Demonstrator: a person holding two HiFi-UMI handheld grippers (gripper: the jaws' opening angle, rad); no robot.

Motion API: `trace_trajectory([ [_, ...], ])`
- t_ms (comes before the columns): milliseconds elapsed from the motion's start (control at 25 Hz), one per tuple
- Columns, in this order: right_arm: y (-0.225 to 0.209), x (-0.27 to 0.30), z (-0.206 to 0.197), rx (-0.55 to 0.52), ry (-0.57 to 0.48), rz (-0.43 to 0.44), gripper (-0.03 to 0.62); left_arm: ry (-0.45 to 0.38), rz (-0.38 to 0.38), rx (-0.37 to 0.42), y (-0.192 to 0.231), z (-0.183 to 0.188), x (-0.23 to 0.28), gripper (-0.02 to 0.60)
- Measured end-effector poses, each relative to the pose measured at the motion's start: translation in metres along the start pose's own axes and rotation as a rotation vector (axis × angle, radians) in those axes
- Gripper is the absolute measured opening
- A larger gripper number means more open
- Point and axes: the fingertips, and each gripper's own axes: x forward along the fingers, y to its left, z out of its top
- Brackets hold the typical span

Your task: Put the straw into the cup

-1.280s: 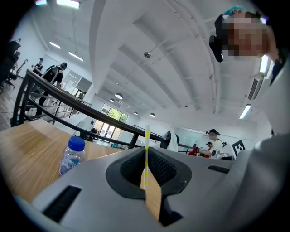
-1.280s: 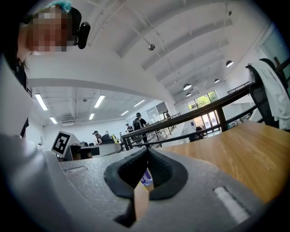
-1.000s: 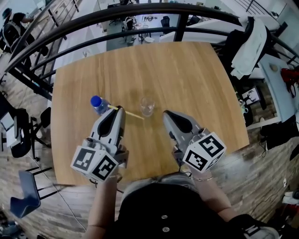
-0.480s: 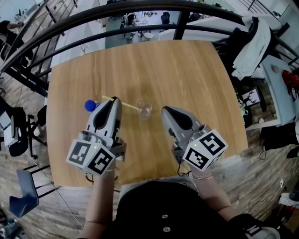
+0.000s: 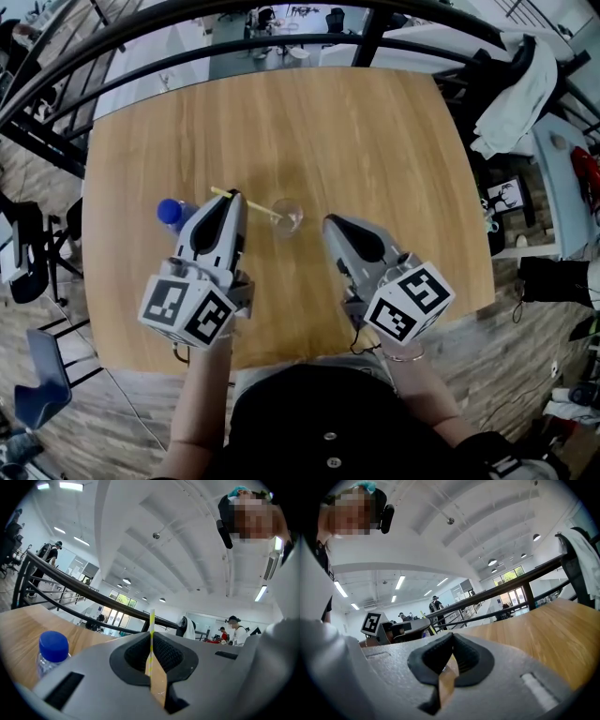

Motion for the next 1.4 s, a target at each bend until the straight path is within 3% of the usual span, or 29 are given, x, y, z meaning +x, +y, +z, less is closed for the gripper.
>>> trace_trajectory([
  [160, -0.008, 0.005, -0.01, 0.017, 0.023, -0.005, -0.002, 0.035, 0.011, 0.024, 0.005, -0.015, 0.007, 0.032],
  [760, -0.025, 0.015, -0.038, 0.051, 0.085, -0.01, -0.002, 0.146, 0.007, -0.006, 0.01, -0.073, 0.022, 0.032],
  [1080, -0.028, 0.017, -0.048, 0.069, 0.1, -0.013, -0.002, 0.171, 0.007, 0.002, 0.01, -0.086, 0.026, 0.034],
  [1400, -0.028, 0.018, -0.05, 0.086, 0.095, -0.007, -0.002, 0.259, -0.015, 0.038, 0.005, -0.104, 0.03, 0.034],
])
